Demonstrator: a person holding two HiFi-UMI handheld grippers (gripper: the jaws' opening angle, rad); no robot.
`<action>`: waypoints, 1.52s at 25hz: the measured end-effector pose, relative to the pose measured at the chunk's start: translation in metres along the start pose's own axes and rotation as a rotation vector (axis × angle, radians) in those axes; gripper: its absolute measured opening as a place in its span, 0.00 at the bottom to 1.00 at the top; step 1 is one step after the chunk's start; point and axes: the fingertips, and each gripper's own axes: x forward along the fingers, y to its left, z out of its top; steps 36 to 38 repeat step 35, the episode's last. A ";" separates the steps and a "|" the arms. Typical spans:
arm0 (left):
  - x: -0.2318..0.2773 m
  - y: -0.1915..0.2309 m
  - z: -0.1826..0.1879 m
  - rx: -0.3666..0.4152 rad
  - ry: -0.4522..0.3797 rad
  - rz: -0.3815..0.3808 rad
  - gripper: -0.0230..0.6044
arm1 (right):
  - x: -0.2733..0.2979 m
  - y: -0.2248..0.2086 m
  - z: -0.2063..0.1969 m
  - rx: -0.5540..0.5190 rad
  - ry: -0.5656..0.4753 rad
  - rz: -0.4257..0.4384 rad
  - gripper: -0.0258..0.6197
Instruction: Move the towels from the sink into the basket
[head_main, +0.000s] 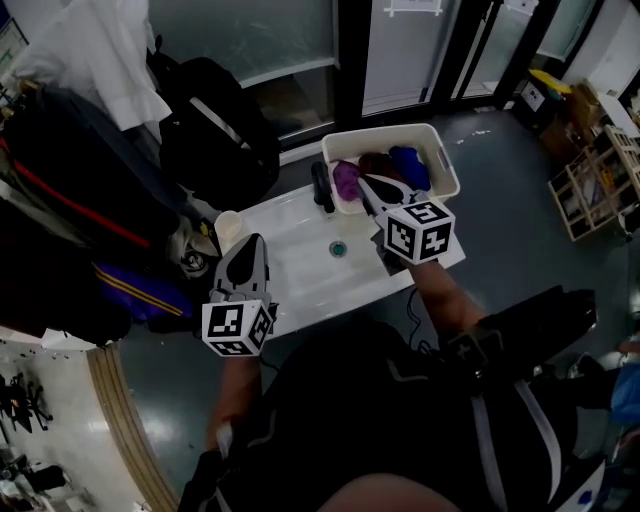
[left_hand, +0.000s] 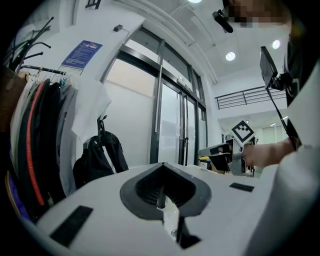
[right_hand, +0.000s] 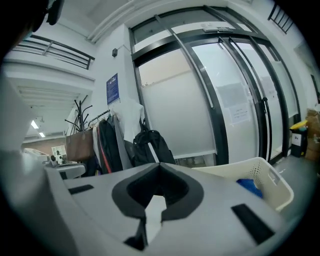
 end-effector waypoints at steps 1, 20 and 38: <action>0.000 -0.001 0.001 -0.008 -0.001 0.008 0.04 | -0.002 0.003 -0.003 0.000 0.008 0.012 0.05; 0.011 -0.029 0.005 -0.026 0.018 0.094 0.04 | -0.020 0.007 -0.012 -0.125 0.014 0.139 0.05; 0.021 -0.032 0.004 -0.025 0.022 0.099 0.04 | -0.017 -0.004 0.001 -0.161 -0.004 0.131 0.05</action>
